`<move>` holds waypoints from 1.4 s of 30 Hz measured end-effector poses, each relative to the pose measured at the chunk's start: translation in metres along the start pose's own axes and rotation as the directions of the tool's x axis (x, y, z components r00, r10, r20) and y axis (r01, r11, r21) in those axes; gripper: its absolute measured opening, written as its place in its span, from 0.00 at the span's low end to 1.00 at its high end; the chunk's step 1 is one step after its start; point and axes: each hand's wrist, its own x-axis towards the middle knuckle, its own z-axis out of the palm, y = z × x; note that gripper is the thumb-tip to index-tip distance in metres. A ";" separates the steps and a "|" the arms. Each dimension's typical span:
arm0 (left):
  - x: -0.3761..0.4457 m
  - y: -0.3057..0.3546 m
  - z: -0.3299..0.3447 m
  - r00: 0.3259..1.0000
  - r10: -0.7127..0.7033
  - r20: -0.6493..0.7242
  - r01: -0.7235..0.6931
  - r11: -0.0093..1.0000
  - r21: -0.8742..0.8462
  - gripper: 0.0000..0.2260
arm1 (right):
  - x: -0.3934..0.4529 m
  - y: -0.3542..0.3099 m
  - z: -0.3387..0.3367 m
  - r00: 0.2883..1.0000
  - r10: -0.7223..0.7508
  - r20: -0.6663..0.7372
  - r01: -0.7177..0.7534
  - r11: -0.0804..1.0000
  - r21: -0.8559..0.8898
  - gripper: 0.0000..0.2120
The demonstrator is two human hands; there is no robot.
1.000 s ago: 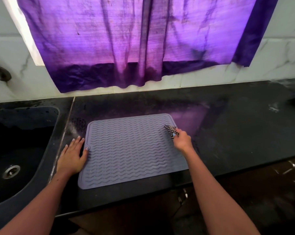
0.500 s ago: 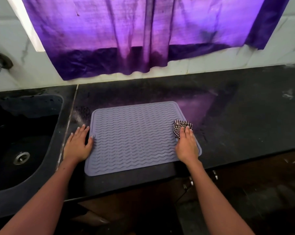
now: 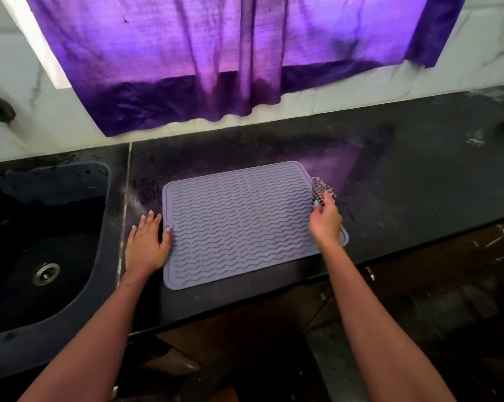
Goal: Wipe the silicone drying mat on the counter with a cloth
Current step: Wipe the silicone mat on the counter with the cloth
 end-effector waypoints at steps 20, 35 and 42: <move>-0.001 0.000 0.000 1.000 0.001 -0.016 -0.001 1.000 -0.020 0.29 | -0.029 0.002 0.043 0.911 -0.219 0.349 0.343 0.871 -0.351 0.22; -0.002 -0.002 0.000 1.000 0.016 -0.004 -0.016 1.000 -0.015 0.26 | -0.093 -0.014 0.108 0.849 -0.291 0.441 0.511 0.662 -0.548 0.29; -0.002 -0.001 0.000 1.000 0.011 -0.010 -0.011 0.999 -0.036 0.25 | -0.082 -0.034 0.094 0.842 -0.260 0.473 0.508 0.679 -0.530 0.27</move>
